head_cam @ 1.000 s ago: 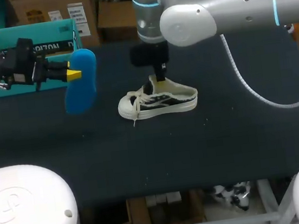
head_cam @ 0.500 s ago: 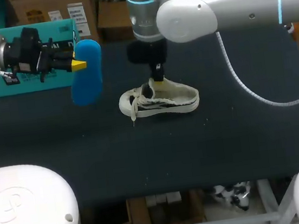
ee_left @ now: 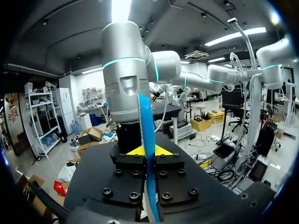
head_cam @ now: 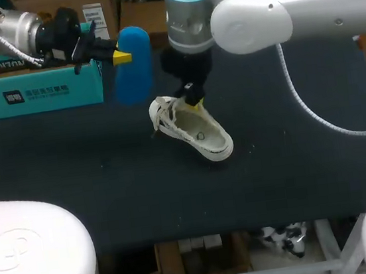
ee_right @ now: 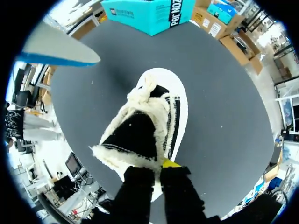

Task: Open the shoe tongue, take the insole out of the shoe, put the insole back into the shoe, and pack the shoe into the shoebox

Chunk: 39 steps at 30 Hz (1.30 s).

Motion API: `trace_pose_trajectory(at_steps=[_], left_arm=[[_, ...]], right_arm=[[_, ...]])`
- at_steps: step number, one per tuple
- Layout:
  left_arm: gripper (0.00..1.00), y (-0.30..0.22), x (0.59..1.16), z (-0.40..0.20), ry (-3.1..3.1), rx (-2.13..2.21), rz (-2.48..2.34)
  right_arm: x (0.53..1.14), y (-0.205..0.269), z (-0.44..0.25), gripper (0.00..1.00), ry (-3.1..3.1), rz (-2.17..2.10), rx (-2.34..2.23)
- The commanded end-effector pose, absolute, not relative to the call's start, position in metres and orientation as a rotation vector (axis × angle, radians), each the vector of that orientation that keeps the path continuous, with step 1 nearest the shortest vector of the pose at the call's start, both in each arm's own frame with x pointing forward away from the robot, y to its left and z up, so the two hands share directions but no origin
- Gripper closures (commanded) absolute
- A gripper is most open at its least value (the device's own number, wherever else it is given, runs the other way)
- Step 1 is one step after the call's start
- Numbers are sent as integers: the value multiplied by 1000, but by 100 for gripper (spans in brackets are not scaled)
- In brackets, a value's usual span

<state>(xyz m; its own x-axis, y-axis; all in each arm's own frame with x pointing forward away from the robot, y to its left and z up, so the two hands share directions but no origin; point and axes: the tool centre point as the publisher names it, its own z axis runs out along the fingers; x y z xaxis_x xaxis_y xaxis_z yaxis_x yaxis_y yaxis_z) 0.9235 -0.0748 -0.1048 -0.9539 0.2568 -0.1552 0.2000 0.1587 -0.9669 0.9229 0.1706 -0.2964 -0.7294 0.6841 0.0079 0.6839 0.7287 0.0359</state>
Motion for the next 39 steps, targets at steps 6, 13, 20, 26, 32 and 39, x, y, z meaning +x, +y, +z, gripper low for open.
trace_pose_trajectory(at_steps=[6,13,20,26,32,39], left_arm=[[100,-98,955,-105,-2181,-691,1812],[100,-112,969,-106,-2151,-728,1793],[100,-114,975,-108,-2145,-750,1785],[100,-112,981,-112,-2148,-743,1785],[100,-110,984,-117,-2157,-727,1786],[100,-112,987,-122,-2171,-701,1778]], right_arm=[[899,166,-298,100,2732,158,1404],[893,159,-304,100,2629,226,1530],[889,148,-307,100,2552,261,1632],[886,134,-311,100,2496,297,1686],[888,123,-315,100,2447,325,1729],[889,114,-326,100,2418,344,1775]])
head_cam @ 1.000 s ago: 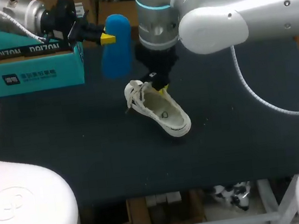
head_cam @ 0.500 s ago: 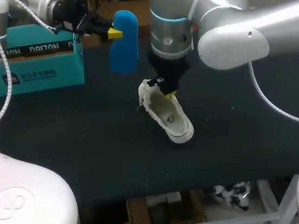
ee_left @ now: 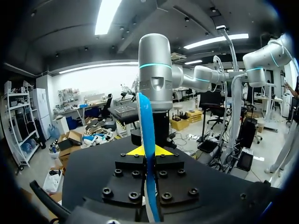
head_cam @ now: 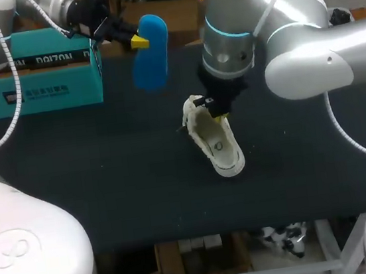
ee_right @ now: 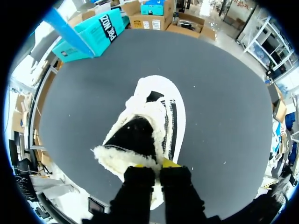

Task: Open the shoe tongue, take the insole out of the shoe, put the insole back into the shoe, and pack the shoe into the shoebox

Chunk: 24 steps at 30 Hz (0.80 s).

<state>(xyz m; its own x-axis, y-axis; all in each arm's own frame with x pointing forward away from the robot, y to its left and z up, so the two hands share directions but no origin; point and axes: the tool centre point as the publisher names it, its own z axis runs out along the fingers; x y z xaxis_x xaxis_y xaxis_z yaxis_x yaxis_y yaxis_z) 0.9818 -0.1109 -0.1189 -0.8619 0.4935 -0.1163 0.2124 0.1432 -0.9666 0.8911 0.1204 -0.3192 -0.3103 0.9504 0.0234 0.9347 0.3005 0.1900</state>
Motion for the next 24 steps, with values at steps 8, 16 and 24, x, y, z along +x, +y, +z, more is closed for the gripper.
trace_pose_trajectory(at_steps=[8,16,24], left_arm=[[100,-115,988,-124,-2183,-685,1771],[100,-119,988,-125,-2188,-676,1765],[100,-119,975,-119,-2183,-690,1773]], right_arm=[[887,108,-334,100,2387,349,1828],[885,102,-336,68,2356,362,1857],[875,94,-316,0,2344,336,1850]])
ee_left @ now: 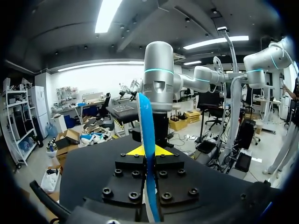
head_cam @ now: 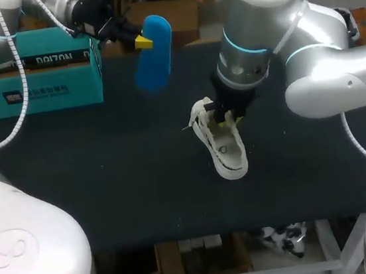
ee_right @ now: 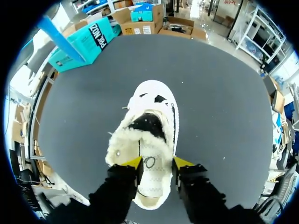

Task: Open the shoe tongue, take the insole out of the shoe, put the insole back into the shoe, and pack the shoe into the shoebox

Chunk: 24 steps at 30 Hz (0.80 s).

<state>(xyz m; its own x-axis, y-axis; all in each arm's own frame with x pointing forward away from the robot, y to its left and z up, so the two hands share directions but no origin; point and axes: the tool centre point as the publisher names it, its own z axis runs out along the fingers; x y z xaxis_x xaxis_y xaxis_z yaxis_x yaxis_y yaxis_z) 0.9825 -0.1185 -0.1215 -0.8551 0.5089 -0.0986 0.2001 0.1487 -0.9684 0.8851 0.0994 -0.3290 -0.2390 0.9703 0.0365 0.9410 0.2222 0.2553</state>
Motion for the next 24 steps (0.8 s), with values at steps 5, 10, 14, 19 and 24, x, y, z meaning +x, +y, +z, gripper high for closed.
trace_pose_trajectory(at_steps=[5,10,14,19,24], left_arm=[[100,-121,963,-114,-2161,-707,1790],[100,-126,952,-107,-2188,-685,1746],[100,-126,952,-107,-2188,-685,1746],[100,-126,952,-107,-2188,-685,1746],[100,-122,943,-110,-2200,-670,1793]], right_arm=[[868,87,-307,0,2348,323,1835],[868,87,-307,0,2348,323,1835],[868,87,-307,0,2348,323,1835],[868,87,-307,0,2348,323,1835],[868,81,-304,0,2363,351,1843]])
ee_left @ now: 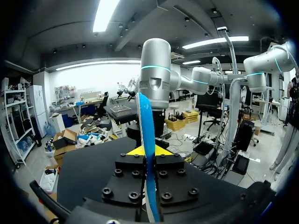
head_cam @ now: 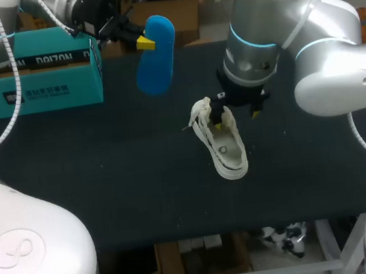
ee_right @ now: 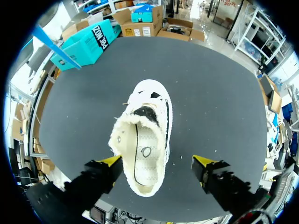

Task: Open the shoe tongue, take the insole out of the shoe, put the insole back into the shoe, and pack the shoe into the shoebox

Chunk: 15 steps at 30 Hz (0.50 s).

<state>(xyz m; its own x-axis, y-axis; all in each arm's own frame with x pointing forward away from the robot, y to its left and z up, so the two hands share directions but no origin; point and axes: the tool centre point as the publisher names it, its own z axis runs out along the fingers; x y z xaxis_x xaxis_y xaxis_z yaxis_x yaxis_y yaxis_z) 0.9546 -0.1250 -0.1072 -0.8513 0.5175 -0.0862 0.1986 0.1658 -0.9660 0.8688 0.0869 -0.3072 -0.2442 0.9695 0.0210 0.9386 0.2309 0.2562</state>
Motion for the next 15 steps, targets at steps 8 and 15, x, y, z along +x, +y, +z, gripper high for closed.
trace_pose_trajectory(at_steps=[8,15], left_arm=[[100,-124,874,-123,-2173,-700,1907],[100,-147,839,-122,-2174,-737,1948]], right_arm=[[852,42,-283,0,2323,439,2131],[839,37,-260,0,2234,482,2333]])
